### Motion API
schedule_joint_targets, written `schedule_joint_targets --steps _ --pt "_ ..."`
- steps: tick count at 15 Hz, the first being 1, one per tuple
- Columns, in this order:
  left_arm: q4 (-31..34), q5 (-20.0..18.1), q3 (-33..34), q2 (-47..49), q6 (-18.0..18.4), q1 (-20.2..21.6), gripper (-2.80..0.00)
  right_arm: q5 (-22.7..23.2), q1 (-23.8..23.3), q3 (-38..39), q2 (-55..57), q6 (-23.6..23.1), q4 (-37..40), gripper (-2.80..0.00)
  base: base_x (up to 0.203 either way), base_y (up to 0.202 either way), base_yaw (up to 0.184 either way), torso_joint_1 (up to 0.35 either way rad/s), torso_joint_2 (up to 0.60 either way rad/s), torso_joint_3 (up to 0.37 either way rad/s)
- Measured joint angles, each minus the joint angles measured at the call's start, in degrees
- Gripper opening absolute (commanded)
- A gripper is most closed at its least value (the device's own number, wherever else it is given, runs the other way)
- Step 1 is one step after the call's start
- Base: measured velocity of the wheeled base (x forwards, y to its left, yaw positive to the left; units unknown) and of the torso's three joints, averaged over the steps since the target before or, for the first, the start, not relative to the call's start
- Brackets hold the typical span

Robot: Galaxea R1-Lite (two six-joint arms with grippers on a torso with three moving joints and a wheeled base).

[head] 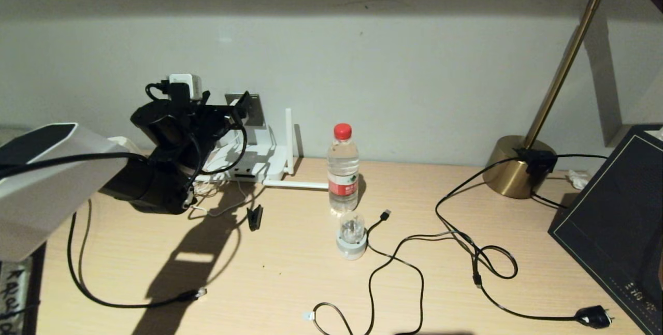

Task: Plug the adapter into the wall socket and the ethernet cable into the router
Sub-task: Pick up cable

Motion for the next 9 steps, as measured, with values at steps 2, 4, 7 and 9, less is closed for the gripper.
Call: schedule_joint_targets --steps 2,4,7,9 --pt "0.1 -0.1 4.3 -5.9 -0.1 -0.3 0.00 0.0 0.0 0.0 0.0 0.0 0.0 -2.80 0.000 0.000 0.000 0.000 0.00 0.000" --pt "1.0 -0.1 8.7 -12.6 -1.1 -0.5 0.00 0.0 0.0 0.0 0.0 0.0 0.0 -2.80 0.000 0.000 0.000 0.000 0.00 0.000" --pt "7.3 0.1 13.8 -23.3 -4.7 -0.6 0.00 0.0 0.0 0.0 0.0 0.0 0.0 -2.80 0.000 0.000 0.000 0.000 0.00 0.000" --pt "13.8 0.0 17.2 -30.4 -8.8 -0.8 0.00 0.0 0.0 0.0 0.0 0.0 0.0 -2.80 0.000 0.000 0.000 0.000 0.00 0.000"
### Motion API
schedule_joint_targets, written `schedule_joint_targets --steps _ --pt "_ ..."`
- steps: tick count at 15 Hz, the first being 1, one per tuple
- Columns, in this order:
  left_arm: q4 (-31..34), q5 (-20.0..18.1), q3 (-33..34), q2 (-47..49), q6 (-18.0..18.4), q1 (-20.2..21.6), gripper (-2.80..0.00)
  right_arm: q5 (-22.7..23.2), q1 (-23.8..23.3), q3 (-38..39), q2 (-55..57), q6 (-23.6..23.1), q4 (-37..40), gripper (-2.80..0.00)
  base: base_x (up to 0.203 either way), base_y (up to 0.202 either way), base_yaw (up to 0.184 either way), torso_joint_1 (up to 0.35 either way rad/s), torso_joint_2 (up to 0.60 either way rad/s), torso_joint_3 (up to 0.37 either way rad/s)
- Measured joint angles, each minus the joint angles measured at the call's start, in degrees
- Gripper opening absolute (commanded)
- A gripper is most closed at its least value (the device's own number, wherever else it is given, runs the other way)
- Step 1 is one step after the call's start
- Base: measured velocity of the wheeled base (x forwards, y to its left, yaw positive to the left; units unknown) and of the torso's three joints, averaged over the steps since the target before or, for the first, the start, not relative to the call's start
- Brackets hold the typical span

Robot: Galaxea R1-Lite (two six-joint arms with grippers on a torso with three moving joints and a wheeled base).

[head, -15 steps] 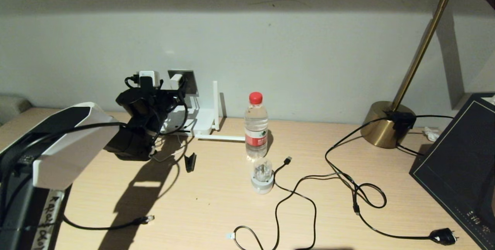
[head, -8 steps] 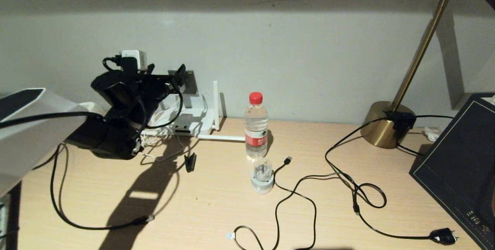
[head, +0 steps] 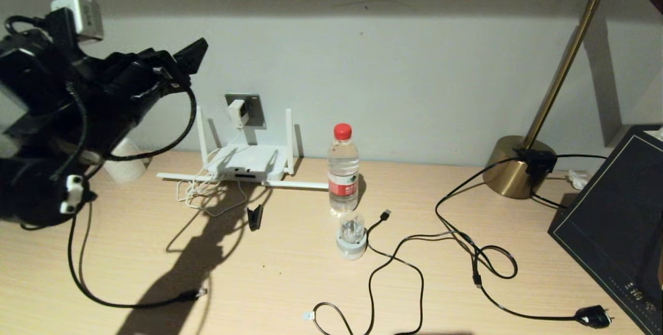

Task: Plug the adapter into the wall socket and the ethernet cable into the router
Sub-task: Pick up cable

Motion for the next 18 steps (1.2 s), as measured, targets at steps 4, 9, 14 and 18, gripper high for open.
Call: schedule_joint_targets --steps 4,9,14,18 --pt "7.0 0.2 10.2 -10.5 -6.4 -0.8 0.00 0.0 0.0 0.0 0.0 0.0 0.0 -2.80 0.000 0.000 0.000 0.000 0.00 0.000" --pt "7.9 -5.8 24.6 -16.3 7.7 4.0 0.00 0.0 0.0 0.0 0.0 0.0 0.0 -2.80 0.000 0.000 0.000 0.000 0.00 0.000" --pt "16.6 -20.0 30.6 -17.7 32.2 9.6 0.00 0.0 0.0 0.0 0.0 0.0 0.0 -2.80 0.000 0.000 0.000 0.000 0.00 0.000" --pt "37.7 -24.2 30.6 -22.3 53.5 8.8 0.00 0.0 0.0 0.0 0.0 0.0 0.0 -2.80 0.000 0.000 0.000 0.000 0.00 0.000"
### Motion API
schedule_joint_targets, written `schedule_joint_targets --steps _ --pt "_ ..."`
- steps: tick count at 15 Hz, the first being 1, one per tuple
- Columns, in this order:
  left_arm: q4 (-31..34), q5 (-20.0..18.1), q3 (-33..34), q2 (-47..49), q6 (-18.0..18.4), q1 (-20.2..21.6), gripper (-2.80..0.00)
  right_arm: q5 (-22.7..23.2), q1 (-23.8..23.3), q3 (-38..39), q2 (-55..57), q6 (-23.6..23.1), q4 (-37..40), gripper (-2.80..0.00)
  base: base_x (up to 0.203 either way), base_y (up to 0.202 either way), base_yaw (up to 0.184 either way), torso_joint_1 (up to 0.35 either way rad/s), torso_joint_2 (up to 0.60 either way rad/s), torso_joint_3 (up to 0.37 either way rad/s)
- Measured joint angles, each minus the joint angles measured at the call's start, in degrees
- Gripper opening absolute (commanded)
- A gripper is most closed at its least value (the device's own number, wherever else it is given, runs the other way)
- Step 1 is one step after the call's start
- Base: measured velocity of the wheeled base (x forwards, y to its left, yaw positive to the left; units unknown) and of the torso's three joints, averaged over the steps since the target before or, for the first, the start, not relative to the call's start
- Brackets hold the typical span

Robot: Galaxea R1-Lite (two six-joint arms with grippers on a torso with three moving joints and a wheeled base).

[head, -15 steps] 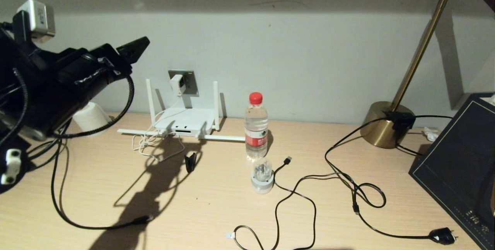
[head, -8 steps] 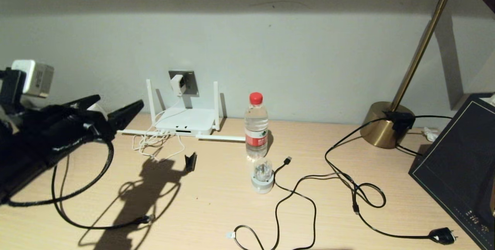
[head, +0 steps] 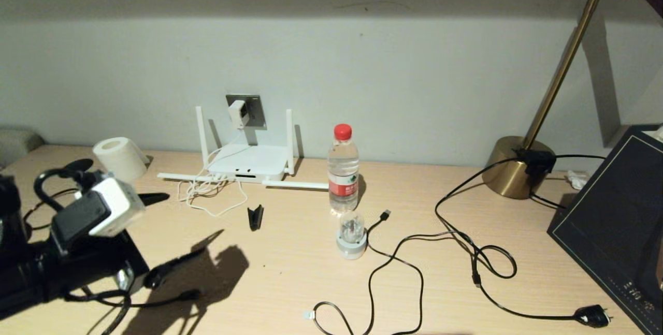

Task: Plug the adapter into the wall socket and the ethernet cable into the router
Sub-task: Pick up cable

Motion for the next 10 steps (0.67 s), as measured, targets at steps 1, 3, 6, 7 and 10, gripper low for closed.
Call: schedule_joint_targets --steps 1,3,6,7,10 --pt "6.7 -0.1 -1.1 -1.5 5.4 -0.4 0.00 0.0 0.0 0.0 0.0 0.0 0.0 -2.80 0.000 0.000 0.000 0.000 0.00 0.000" --pt "21.9 0.5 -6.8 -3.6 16.3 -0.5 0.00 0.0 0.0 0.0 0.0 0.0 0.0 -2.80 0.000 0.000 0.000 0.000 0.00 0.000" --pt "43.6 4.7 -18.8 -3.0 27.9 -0.3 0.00 0.0 0.0 0.0 0.0 0.0 0.0 -2.80 0.000 0.000 0.000 0.000 0.00 0.000" --pt "48.5 5.6 -20.8 -1.6 30.6 -0.3 0.00 0.0 0.0 0.0 0.0 0.0 0.0 -2.80 0.000 0.000 0.000 0.000 0.00 0.000" --pt "53.1 6.2 -23.1 3.7 37.0 -0.3 0.00 0.0 0.0 0.0 0.0 0.0 0.0 -2.80 0.000 0.000 0.000 0.000 0.00 0.000"
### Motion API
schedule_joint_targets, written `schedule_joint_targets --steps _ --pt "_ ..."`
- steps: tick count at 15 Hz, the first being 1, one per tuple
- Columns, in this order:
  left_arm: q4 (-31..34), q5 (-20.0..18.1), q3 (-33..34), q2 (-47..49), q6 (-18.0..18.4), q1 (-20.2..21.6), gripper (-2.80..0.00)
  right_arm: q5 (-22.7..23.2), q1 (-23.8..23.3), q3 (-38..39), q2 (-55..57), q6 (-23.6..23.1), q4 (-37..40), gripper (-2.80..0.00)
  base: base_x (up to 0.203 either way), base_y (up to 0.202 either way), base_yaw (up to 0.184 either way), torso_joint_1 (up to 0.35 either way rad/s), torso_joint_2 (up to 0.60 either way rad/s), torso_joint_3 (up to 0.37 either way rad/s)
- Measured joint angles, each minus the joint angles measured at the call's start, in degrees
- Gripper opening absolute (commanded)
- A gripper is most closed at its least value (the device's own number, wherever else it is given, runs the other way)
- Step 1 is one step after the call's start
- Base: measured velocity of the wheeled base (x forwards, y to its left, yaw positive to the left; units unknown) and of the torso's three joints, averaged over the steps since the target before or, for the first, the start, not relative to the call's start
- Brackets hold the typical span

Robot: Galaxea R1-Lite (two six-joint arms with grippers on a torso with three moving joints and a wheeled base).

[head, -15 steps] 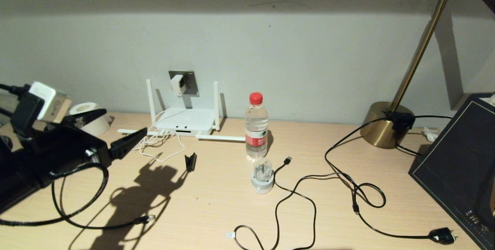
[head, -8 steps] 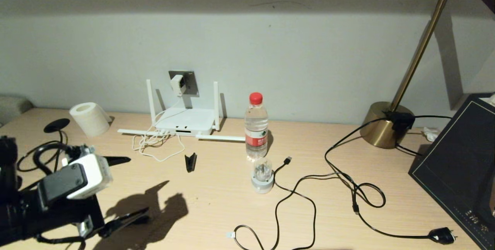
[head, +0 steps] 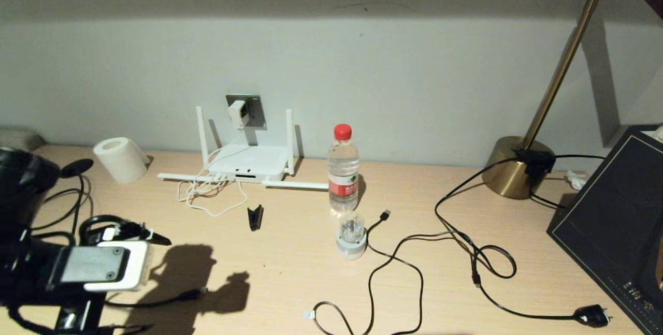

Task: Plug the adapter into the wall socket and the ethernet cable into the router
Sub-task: Pick up cable

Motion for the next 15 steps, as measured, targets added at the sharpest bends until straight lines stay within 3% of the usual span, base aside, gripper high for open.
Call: schedule_joint_targets --steps 5,15 --pt "8.9 1.2 -5.8 9.1 0.5 -1.2 0.00 0.0 0.0 0.0 0.0 0.0 0.0 -2.80 0.000 0.000 0.000 0.000 0.00 0.000" --pt "9.1 3.8 -7.1 20.6 2.6 -1.2 0.00 0.0 0.0 0.0 0.0 0.0 0.0 -2.80 0.000 0.000 0.000 0.000 0.00 0.000"
